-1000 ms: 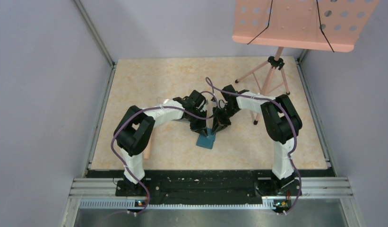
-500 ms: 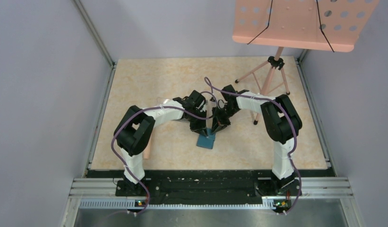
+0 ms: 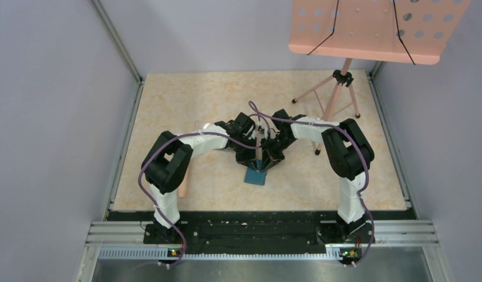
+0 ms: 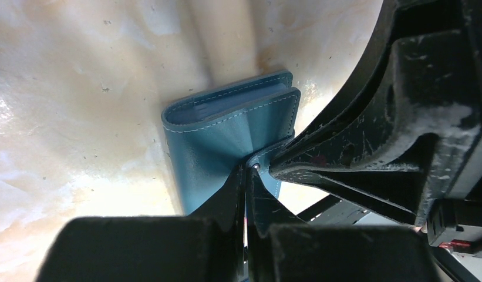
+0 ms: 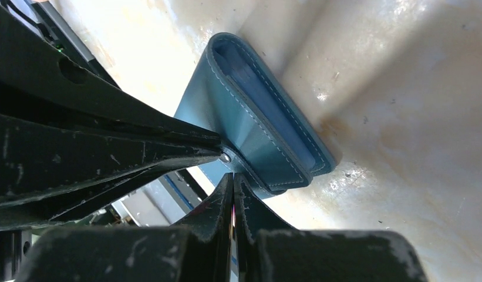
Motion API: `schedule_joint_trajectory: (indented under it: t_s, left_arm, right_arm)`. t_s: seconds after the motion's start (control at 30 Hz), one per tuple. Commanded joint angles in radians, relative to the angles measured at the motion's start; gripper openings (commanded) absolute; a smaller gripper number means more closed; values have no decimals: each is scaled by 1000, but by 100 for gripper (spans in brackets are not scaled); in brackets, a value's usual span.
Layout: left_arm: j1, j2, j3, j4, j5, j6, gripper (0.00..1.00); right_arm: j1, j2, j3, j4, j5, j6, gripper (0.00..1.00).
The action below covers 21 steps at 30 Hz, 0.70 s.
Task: Put the credit cards into the card holder
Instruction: Close the card holder at the center of the board.
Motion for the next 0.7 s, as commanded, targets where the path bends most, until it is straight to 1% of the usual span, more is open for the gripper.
schedule_joint_trajectory:
  t_s: [0.0,0.17,0.37,0.67]
  left_arm:
    - [-1,9,-11,7,-8,2,0]
    - [-7,17,-19,7,-20,-4,0]
    - [-37,54,-22,15,-28,-14,0]
    - [-97,96,23,-56,-129,-10,0]
  right_arm:
    - [17,-16,1,-21,34,-30,0]
    - [38,23,19,-54,140,-20,0]
    - [47,62,24,-72,268,32,0]
    - [61,77,-30,-69,401,92,0]
